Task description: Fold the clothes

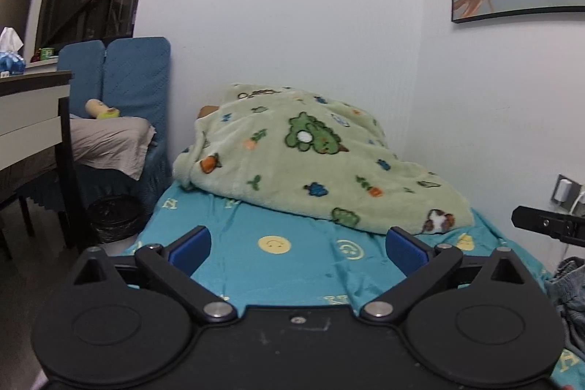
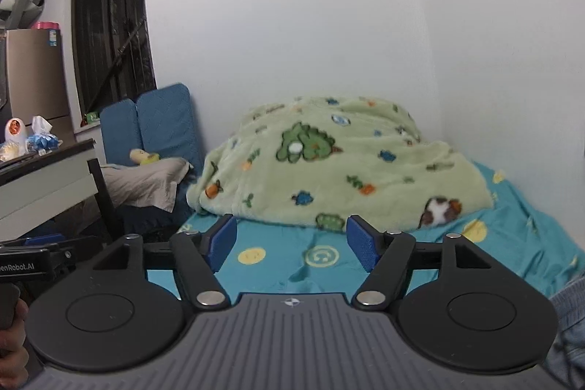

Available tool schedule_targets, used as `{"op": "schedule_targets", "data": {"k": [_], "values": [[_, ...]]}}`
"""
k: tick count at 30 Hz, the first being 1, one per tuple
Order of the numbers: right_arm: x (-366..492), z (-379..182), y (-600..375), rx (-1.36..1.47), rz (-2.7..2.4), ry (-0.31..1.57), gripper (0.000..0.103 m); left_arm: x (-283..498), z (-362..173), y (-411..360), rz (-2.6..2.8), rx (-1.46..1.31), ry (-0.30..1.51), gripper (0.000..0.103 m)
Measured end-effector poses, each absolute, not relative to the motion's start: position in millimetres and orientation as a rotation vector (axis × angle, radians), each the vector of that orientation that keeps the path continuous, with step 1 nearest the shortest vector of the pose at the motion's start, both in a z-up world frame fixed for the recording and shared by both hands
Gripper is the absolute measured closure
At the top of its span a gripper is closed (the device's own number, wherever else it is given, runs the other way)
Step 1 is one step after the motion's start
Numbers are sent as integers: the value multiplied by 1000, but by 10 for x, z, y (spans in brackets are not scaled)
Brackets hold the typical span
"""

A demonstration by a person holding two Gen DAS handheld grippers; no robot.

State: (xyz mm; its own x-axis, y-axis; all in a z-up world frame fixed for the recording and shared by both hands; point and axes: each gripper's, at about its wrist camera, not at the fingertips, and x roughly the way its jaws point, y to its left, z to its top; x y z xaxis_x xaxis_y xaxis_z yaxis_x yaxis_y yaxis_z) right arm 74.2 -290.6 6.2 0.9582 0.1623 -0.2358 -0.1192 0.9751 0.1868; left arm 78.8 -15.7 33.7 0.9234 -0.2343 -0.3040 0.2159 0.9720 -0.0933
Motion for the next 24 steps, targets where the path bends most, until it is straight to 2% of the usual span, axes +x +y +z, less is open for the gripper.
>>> {"op": "schedule_targets", "data": {"k": [4, 7, 9, 14, 24], "values": [[816, -119, -2854, 170, 156, 269, 27, 860, 226, -211, -237, -64, 350, 1], [819, -205, -2813, 162, 166, 275, 15, 867, 150, -290, -231, -29, 361, 1], [797, -259, -2795, 125, 155, 268, 2, 849, 112, -312, -223, -36, 361, 0], [772, -368, -2854, 89, 122, 302, 0, 849, 44, -353, -210, -29, 393, 0], [709, -384, -2896, 101, 100, 296, 0, 684, 81, -380, -202, -1, 339, 0]]}}
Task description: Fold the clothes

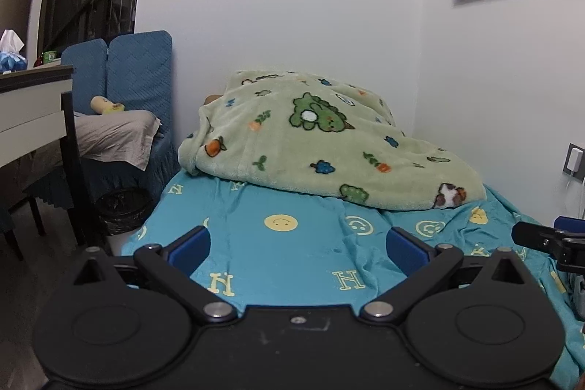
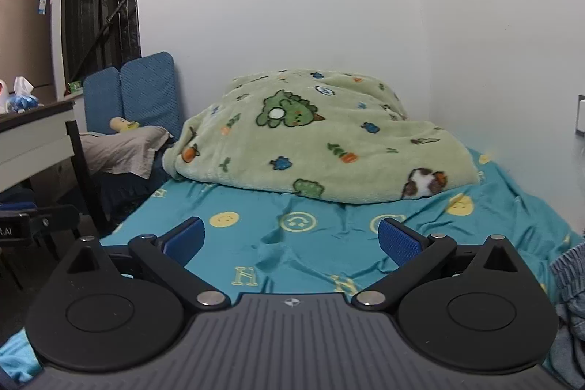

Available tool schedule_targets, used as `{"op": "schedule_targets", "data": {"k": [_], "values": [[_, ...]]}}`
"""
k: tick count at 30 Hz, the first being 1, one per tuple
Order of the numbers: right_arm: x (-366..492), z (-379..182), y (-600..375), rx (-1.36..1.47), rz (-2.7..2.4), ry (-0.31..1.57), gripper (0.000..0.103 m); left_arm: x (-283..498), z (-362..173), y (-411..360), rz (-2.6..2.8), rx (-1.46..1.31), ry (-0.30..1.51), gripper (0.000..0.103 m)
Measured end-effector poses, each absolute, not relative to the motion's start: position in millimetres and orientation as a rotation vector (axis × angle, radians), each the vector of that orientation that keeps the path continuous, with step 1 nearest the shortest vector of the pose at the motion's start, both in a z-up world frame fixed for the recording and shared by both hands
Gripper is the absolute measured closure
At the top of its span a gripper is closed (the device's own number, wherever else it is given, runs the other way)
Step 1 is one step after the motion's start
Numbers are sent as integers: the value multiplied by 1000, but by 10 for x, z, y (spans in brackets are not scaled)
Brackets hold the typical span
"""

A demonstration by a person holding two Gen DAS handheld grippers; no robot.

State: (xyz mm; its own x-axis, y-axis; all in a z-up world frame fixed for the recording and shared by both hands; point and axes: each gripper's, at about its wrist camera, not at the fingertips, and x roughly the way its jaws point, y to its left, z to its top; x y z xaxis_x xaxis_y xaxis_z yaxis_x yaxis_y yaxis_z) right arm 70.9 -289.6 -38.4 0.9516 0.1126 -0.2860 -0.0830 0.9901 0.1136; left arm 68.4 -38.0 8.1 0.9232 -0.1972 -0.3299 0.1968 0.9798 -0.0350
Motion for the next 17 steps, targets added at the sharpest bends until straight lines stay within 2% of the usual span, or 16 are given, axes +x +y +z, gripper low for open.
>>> {"op": "schedule_targets", "data": {"k": [17], "values": [[669, -410, -2847, 101, 104, 285, 0, 711, 22, -451, -203, 11, 339, 0]]}}
